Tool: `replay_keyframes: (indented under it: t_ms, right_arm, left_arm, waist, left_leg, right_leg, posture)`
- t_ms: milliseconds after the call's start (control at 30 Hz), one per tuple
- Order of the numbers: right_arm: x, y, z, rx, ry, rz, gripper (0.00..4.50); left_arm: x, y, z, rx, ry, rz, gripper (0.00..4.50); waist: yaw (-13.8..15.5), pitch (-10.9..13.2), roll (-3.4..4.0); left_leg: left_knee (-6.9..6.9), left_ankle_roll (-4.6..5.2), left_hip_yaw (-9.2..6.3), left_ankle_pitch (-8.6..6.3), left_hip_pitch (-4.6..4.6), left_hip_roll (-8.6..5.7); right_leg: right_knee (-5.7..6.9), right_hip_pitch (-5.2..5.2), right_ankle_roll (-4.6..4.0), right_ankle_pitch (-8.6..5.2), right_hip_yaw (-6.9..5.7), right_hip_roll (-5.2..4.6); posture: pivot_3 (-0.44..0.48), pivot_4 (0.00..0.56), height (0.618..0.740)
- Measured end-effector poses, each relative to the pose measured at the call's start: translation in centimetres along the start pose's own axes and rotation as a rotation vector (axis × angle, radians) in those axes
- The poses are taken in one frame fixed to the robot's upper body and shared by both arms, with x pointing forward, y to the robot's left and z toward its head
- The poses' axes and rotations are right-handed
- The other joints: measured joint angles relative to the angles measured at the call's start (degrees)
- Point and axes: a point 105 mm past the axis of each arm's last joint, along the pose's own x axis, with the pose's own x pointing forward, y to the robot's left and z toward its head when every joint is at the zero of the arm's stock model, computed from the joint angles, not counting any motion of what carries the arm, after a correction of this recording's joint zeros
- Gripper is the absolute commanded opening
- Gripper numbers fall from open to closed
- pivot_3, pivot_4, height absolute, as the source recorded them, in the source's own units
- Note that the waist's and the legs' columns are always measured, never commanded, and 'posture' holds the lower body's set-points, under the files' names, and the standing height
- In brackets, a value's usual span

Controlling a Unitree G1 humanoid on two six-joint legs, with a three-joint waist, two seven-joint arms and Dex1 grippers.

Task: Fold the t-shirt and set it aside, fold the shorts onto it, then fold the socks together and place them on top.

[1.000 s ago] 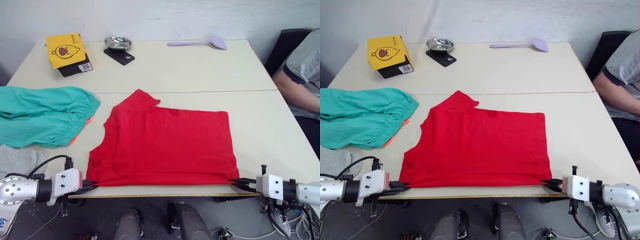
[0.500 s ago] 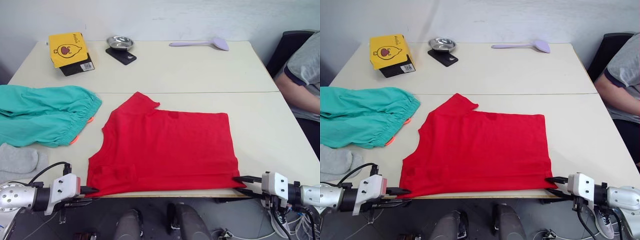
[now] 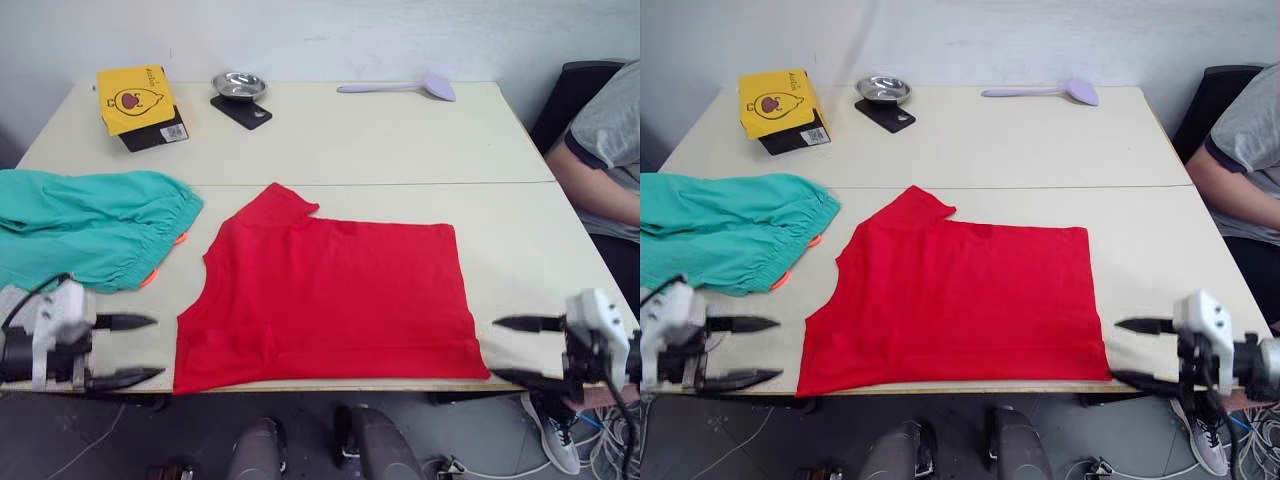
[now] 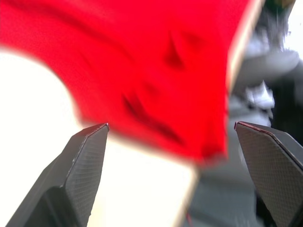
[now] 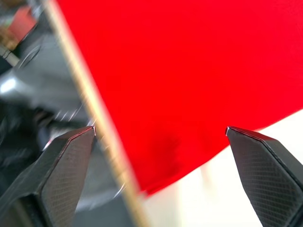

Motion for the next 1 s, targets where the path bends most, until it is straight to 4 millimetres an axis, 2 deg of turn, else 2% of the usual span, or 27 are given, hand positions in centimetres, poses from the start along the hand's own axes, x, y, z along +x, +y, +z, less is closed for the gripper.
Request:
replay_keyframes:
  t_ms: [167, 333, 400, 500, 600, 733, 833, 1000]
  right_arm:
    - [0.5, -5.1, 3.2, -0.047, -0.119, -0.180, 4.50]
    - [3.8, -9.2, 5.4, -0.047, -0.209, -0.284, 4.50]
    - [4.7, -10.4, 6.0, -0.040, -0.211, -0.314, 4.50]
    - [5.2, -11.9, 5.8, 0.000, -0.172, -0.362, 4.50]
    - [6.1, -12.7, 4.8, 0.077, -0.120, -0.384, 4.50]
    - [7.7, -13.6, 4.8, 0.141, -0.108, -0.411, 4.50]
    - [8.5, -13.9, 5.2, 0.148, -0.111, -0.418, 4.50]
    - [9.5, -13.8, 4.7, 0.191, -0.096, -0.415, 4.50]
  left_arm:
    - [2.5, 4.3, 4.9, -0.023, -0.153, 0.089, 4.47]
    - [7.8, 8.6, 8.0, -0.100, -0.231, 0.145, 4.47]
    - [9.8, 9.7, 8.7, -0.121, -0.222, 0.149, 4.47]
    - [11.8, 11.3, 9.2, -0.143, -0.195, 0.182, 4.47]
    - [13.8, 12.4, 9.4, -0.156, -0.177, 0.208, 4.47]
    - [15.6, 14.0, 9.9, -0.164, -0.171, 0.287, 4.47]
    - [15.8, 14.9, 9.6, -0.154, -0.142, 0.347, 4.47]
    - [15.6, 15.6, 7.8, -0.169, -0.080, 0.404, 4.47]
  waist:
    - [0.0, 0.0, 0.05]
    - [-0.1, 0.0, 0.03]
    - [-0.1, 0.0, 0.03]
    - [-0.1, 0.0, 0.03]
    - [-0.1, 0.0, 0.02]
    - [-0.3, 0.1, -0.02]
    - [-0.5, 0.1, -0.01]
    - [-0.6, 0.1, -0.02]
  left_leg:
    - [0.06, 0.25, 0.01, 0.25, -0.26, -0.05]
    - [0.35, -0.19, 0.06, 0.45, -0.56, -0.07]
    - [0.49, -0.23, 0.16, 0.47, -0.62, -0.04]
    - [0.77, -0.25, 0.21, 0.41, -0.76, 0.00]
    - [0.94, -0.21, 0.30, 0.39, -0.87, -0.01]
    - [1.07, -0.19, 0.43, 0.44, -0.87, -0.02]
    - [1.01, -0.27, 0.44, 0.49, -0.85, 0.00]
    - [1.00, -0.31, 0.51, 0.51, -0.88, 0.02]
  right_leg:
    - [0.16, -0.21, 0.35, 0.27, -0.01, 0.01]
    - [0.54, -0.54, 0.41, 0.39, 0.00, 0.08]
    - [0.61, -0.63, 0.42, 0.36, 0.04, 0.10]
    - [0.74, -0.77, 0.42, 0.28, 0.06, 0.10]
    - [0.87, -0.89, 0.42, 0.28, 0.13, 0.06]
    - [1.09, -1.02, 0.48, 0.31, 0.24, 0.04]
    - [1.18, -1.07, 0.47, 0.31, 0.25, 0.06]
    - [1.22, -1.16, 0.46, 0.30, 0.27, 0.08]
  posture:
    - [0.000, 0.150, 0.740]
    - [0.000, 0.150, 0.740]
    - [0.000, 0.150, 0.740]
    - [0.000, 0.150, 0.740]
    - [0.000, 0.150, 0.740]
    - [0.000, 0.150, 0.740]
    - [0.000, 0.150, 0.740]
    - [0.000, 0.150, 0.740]
